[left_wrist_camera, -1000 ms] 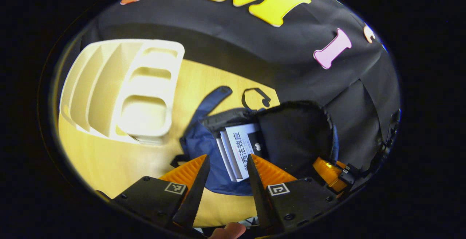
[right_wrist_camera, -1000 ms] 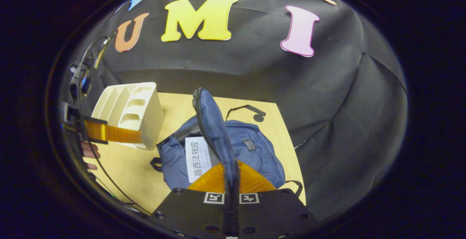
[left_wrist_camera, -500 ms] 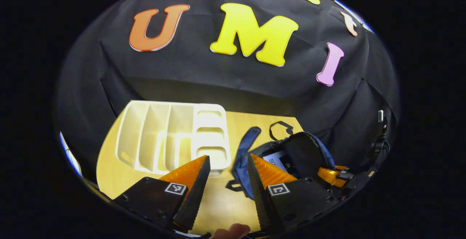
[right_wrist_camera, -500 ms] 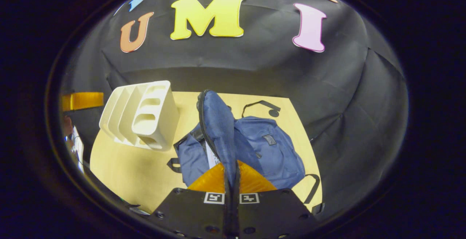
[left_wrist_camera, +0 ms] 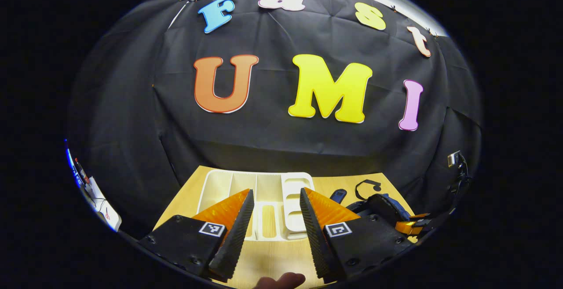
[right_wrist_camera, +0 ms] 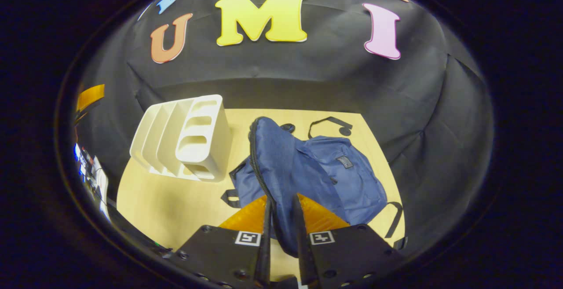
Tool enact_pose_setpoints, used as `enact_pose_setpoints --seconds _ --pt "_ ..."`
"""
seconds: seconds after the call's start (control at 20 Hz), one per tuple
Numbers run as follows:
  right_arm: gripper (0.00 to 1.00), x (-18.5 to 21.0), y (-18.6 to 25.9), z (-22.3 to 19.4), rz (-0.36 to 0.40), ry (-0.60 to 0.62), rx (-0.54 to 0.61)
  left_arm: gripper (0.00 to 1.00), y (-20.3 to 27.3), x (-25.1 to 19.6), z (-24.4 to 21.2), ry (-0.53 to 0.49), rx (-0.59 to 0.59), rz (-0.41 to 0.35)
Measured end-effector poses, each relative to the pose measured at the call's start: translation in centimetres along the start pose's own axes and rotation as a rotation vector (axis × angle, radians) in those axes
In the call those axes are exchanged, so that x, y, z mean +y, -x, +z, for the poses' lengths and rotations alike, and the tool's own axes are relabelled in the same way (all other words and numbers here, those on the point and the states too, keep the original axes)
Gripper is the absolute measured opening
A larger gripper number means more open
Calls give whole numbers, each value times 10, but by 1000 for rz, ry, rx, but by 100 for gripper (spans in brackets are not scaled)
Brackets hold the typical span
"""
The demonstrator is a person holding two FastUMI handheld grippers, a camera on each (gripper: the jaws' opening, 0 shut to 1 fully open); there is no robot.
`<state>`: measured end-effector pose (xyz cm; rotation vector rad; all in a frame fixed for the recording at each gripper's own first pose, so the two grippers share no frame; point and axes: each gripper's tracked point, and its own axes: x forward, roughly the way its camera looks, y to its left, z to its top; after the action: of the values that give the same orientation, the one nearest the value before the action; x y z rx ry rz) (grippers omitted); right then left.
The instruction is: Open the schoolbag, grab two books from the bookshelf and put them into the schoolbag.
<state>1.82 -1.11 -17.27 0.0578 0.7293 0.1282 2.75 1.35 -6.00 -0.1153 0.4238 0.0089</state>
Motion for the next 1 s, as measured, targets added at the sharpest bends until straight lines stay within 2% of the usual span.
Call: enact_pose_setpoints --seconds 0.2,0.3,0.35,0.4,0.45,0.55,0.7,0.9,1.0 --pt "58 25 16 14 52 -28 -78 72 13 13 16 -3 -70 10" --pt "80 35 31 33 67 -41 -170 76 19 19 24 -1 -106 17" --pt "85 43 38 44 62 -43 -224 79 23 21 30 -3 -128 20" --pt "96 39 49 57 53 -43 -284 81 28 23 38 -5 -154 22" --pt "99 39 60 70 38 -45 -346 84 34 22 47 -7 -183 22" --pt "97 42 81 94 7 -45 -471 89 46 19 62 -13 -242 10" --pt "96 46 115 122 -39 -27 -636 90 64 15 82 -45 -328 5" --pt "96 53 153 133 -84 -19 -745 91 82 8 91 -52 -382 3" --pt "96 58 162 140 -71 -29 -775 91 87 4 89 -40 -384 -2"
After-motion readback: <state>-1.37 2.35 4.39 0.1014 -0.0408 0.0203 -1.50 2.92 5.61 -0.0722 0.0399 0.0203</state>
